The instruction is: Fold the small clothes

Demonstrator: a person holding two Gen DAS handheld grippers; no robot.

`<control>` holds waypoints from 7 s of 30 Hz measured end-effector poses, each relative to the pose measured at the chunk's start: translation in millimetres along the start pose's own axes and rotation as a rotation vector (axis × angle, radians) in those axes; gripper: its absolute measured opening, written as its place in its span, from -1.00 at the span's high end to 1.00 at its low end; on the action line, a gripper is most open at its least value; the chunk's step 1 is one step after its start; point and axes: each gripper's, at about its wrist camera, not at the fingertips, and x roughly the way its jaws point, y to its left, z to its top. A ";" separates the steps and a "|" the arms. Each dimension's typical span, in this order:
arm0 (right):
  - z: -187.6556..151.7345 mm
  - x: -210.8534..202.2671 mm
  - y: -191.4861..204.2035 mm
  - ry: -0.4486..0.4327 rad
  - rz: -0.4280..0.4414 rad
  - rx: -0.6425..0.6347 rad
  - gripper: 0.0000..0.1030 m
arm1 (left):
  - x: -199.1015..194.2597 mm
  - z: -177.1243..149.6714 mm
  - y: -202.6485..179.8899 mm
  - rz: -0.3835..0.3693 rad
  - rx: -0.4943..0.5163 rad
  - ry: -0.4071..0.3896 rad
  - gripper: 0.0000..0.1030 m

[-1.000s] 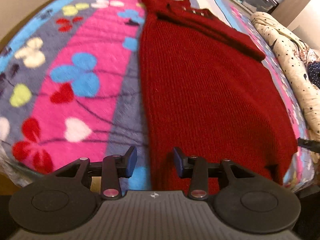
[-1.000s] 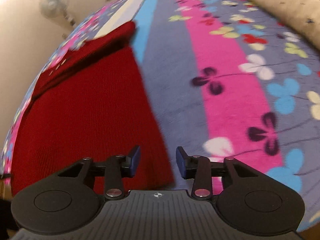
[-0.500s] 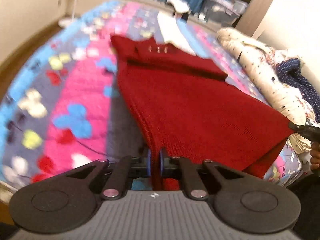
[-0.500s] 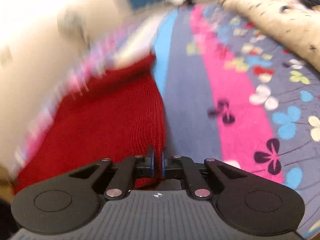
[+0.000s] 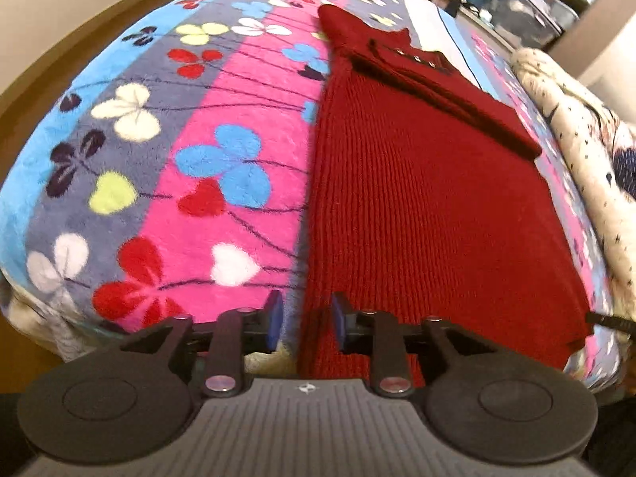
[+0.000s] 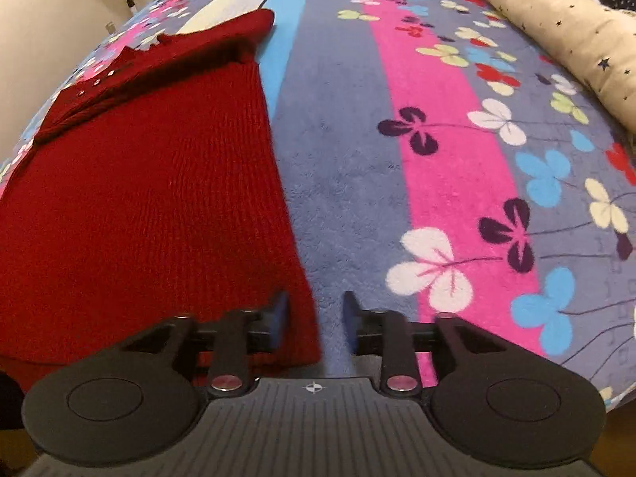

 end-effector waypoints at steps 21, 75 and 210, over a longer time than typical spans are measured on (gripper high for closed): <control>5.0 25.9 15.4 0.081 0.084 -0.005 0.61 | 25.9 -12.4 -24.5 0.033 0.078 0.083 0.76; 71.1 -119.1 -11.8 -0.401 0.341 0.153 0.89 | -90.4 100.6 -31.4 -0.143 0.131 -0.248 0.89; 108.4 38.8 19.0 -0.091 0.153 0.312 0.77 | 70.5 141.9 -8.2 -0.014 0.035 0.116 0.72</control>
